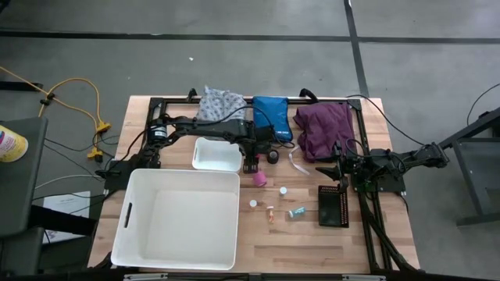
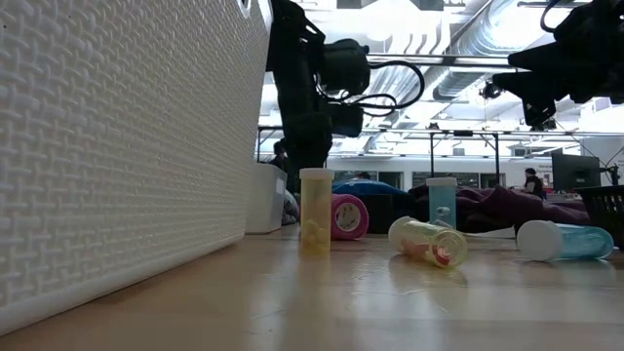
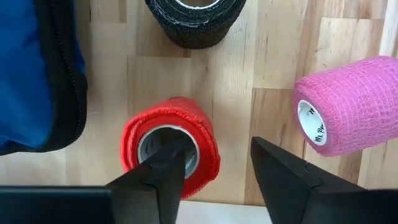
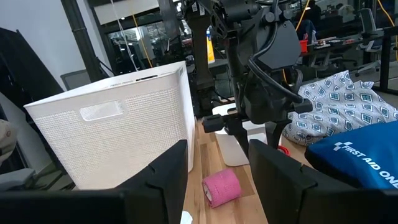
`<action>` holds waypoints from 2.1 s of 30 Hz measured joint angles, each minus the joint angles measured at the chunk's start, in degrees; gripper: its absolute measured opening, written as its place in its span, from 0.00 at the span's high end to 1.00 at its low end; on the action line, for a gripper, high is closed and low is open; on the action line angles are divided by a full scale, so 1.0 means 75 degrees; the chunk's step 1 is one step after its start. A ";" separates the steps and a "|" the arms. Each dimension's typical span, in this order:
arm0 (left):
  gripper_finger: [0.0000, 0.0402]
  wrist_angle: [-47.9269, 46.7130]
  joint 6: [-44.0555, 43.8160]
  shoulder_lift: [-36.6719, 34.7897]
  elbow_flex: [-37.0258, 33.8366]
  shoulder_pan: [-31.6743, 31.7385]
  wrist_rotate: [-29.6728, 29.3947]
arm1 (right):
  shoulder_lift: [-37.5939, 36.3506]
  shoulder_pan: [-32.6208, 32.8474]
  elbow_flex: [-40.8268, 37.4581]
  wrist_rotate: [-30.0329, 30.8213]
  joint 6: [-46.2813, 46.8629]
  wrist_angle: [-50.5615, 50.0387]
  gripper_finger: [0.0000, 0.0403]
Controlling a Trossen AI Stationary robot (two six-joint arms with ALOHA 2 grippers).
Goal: Pick & place medical supplies in basket/bin
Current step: Put the red bandage into the white bin
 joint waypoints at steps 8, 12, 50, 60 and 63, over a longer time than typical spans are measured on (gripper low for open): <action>0.74 0.0003 0.0000 0.0000 0.0000 0.0000 -0.0006 | 0.0000 0.0000 -0.0002 0.0000 -0.0002 0.0000 0.61; 0.77 0.0003 0.0000 0.0000 0.0000 0.0000 -0.0008 | 0.0000 0.0001 0.0000 0.0000 0.0001 0.0000 0.61; 0.93 0.0205 -0.0146 -0.0790 0.0087 0.0336 -0.0041 | 0.0003 0.0001 -0.0001 0.0000 -0.0001 0.0003 0.61; 0.93 0.0213 -0.0181 -0.1440 0.0096 0.0469 0.0048 | 0.0003 -0.0001 -0.0001 0.0000 -0.0002 0.0003 0.61; 0.93 0.0168 -0.0207 -0.1440 0.0096 0.0466 0.0061 | 0.0003 0.0001 -0.0002 0.0000 -0.0002 0.0003 0.61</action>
